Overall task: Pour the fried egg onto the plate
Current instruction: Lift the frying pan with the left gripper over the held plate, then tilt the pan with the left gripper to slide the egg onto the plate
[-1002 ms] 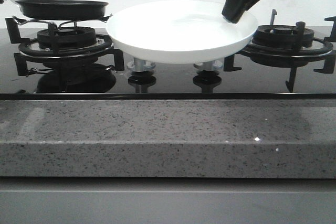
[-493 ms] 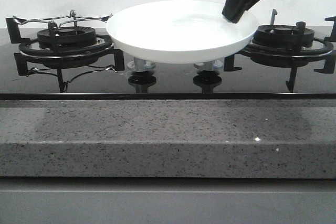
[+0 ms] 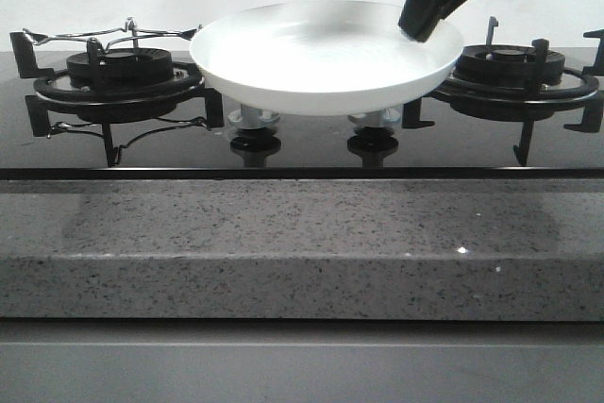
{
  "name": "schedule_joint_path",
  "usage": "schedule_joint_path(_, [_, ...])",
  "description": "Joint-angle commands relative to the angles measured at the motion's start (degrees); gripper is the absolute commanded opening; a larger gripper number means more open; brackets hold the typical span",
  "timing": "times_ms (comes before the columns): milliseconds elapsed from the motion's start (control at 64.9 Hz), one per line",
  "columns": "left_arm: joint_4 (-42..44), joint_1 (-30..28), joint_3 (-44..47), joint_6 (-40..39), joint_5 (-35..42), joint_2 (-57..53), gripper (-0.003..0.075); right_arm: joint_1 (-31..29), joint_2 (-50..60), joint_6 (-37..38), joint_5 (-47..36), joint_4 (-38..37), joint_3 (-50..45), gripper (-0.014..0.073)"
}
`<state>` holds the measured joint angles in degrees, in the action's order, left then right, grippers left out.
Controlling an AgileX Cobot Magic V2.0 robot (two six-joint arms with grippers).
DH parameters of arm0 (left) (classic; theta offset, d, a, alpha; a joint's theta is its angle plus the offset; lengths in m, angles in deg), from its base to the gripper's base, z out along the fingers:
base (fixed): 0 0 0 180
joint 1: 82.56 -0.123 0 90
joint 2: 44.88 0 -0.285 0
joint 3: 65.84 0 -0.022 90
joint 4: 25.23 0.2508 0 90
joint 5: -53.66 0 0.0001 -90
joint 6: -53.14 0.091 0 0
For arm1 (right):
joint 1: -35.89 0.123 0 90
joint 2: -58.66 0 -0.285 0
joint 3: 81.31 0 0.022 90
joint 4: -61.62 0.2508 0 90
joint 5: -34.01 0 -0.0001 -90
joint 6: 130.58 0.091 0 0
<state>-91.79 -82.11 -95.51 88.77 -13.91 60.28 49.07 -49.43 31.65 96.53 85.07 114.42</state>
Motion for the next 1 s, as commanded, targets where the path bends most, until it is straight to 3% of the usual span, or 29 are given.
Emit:
schedule_joint_path(0, [-0.56,2.92,-2.02,-0.14,5.94,-3.13,-0.0019,-0.10,3.36,-0.44,-1.17,2.32,1.30,-0.0067])
schedule_joint_path(355, [24.42,15.13,-2.10,-2.35,17.92,-4.71,-0.0020,-0.10,3.36,-0.44,-1.17,2.32,1.30,-0.0067])
schedule_joint_path(601, [45.35,23.43,-2.10,-10.17,22.15,-7.71,-0.0020,-0.10,3.36,-0.44,-1.17,2.32,1.30,-0.0067])
schedule_joint_path(987, [62.19,31.96,-2.10,-17.20,23.82,-11.02,-0.0020,-0.10,3.36,-0.44,-1.17,2.32,1.30,-0.0067])
